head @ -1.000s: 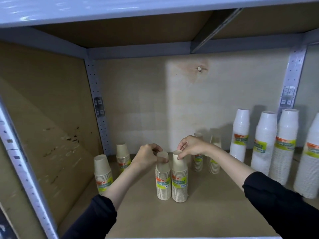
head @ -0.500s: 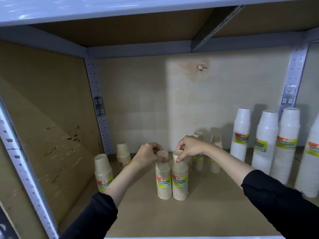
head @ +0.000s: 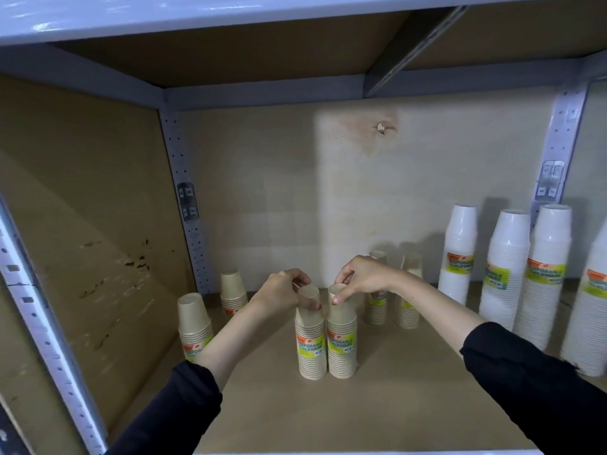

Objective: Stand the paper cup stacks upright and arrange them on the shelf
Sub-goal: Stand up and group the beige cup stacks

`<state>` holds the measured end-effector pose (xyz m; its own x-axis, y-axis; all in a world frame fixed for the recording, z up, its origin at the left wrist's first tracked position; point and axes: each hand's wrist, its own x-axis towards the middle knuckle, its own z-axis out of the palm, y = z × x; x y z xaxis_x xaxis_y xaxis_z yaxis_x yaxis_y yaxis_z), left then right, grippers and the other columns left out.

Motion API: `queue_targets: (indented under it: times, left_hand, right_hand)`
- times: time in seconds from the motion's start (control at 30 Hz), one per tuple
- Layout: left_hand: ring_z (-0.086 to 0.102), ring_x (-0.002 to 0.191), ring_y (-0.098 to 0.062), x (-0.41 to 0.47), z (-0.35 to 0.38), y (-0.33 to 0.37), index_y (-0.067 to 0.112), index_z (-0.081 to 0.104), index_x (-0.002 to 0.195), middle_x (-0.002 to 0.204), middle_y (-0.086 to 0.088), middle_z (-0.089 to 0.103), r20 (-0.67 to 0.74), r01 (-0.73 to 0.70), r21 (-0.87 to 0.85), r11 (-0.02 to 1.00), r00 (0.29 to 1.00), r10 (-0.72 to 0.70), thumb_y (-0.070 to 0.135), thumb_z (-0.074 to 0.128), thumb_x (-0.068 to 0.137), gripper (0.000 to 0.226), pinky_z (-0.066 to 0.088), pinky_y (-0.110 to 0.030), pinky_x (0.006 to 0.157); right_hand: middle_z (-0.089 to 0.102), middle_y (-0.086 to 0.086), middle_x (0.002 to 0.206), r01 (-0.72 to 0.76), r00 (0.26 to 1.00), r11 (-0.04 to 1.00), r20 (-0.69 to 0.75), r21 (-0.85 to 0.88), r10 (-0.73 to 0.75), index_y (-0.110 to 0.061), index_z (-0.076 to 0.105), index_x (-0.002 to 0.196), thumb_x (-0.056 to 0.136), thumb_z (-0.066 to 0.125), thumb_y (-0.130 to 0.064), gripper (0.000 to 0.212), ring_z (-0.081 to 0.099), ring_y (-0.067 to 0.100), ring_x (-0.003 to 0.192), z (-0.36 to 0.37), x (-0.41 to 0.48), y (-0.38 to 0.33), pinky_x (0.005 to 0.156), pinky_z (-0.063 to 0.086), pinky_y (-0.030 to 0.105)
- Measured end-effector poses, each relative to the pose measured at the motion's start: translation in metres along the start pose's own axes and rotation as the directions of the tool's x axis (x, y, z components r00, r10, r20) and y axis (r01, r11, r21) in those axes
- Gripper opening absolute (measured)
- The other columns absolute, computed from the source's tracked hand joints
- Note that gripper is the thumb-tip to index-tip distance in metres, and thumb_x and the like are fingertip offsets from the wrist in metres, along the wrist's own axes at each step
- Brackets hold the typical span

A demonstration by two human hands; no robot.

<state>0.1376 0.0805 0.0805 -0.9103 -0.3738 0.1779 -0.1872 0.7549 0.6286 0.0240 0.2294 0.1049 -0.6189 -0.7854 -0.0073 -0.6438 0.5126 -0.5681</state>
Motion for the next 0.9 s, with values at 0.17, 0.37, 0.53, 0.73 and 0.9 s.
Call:
queue_targets:
  times: [0.17,0.37,0.53,0.73,0.9]
  left_hand:
    - [0.054,0.087,-0.01,0.017,-0.006,0.017,0.008,0.062,0.114,0.102,-0.001,0.062,-0.031,-0.061,-0.004,0.998,0.998,0.061,0.027,0.079,0.072,0.049,0.041,-0.017,0.077]
    - [0.051,0.086,-0.012,0.056,0.01,0.063,0.004,0.061,0.115,0.118,-0.011,0.064,-0.019,-0.144,0.055,0.988,0.989,0.145,0.023,0.073,0.079,0.042,0.037,-0.014,0.071]
    - [0.057,0.109,-0.022,0.09,0.031,0.095,0.006,0.056,0.122,0.126,-0.008,0.058,0.016,-0.12,0.121,0.985,0.993,0.119,0.027,0.073,0.079,0.05,0.043,-0.021,0.083]
    - [0.045,0.129,-0.025,0.128,0.058,0.114,0.005,0.044,0.134,0.139,-0.011,0.047,0.124,-0.094,0.254,0.963,0.99,0.064,0.035,0.071,0.08,0.068,0.041,-0.031,0.104]
    - [0.048,0.127,-0.026,0.145,0.075,0.112,0.002,0.047,0.133,0.137,-0.011,0.051,0.194,-0.037,0.311,0.95,0.981,-0.026,0.038,0.072,0.078,0.071,0.042,-0.031,0.101]
  right_hand:
    - [0.073,0.01,0.101,0.0,0.993,1.0,-0.122,0.011,0.001,-0.007,0.073,0.091,0.07,0.077,-0.033,0.034,0.061,0.013,0.085,-0.023,-0.004,0.007,0.08,0.046,0.024]
    - [0.071,0.014,0.106,-0.088,0.949,0.995,-0.307,-0.055,0.067,-0.001,0.07,0.101,0.073,0.075,-0.015,0.032,0.065,0.023,0.1,-0.064,-0.008,0.041,0.091,0.048,0.029]
    - [0.063,0.014,0.118,-0.204,0.918,0.973,-0.366,-0.106,0.152,-0.005,0.062,0.113,0.074,0.073,-0.017,0.042,0.058,0.025,0.11,-0.077,0.0,0.07,0.094,0.045,0.029]
    - [0.053,0.013,0.129,-0.315,0.917,0.927,-0.316,-0.202,0.243,-0.004,0.052,0.124,0.08,0.069,-0.02,0.05,0.053,0.026,0.117,-0.08,0.02,0.092,0.096,0.045,0.031]
    - [0.06,0.016,0.12,-0.369,0.916,0.899,-0.259,-0.236,0.308,0.001,0.058,0.113,0.083,0.065,-0.023,0.039,0.058,0.029,0.109,-0.08,0.03,0.101,0.076,0.041,0.026]
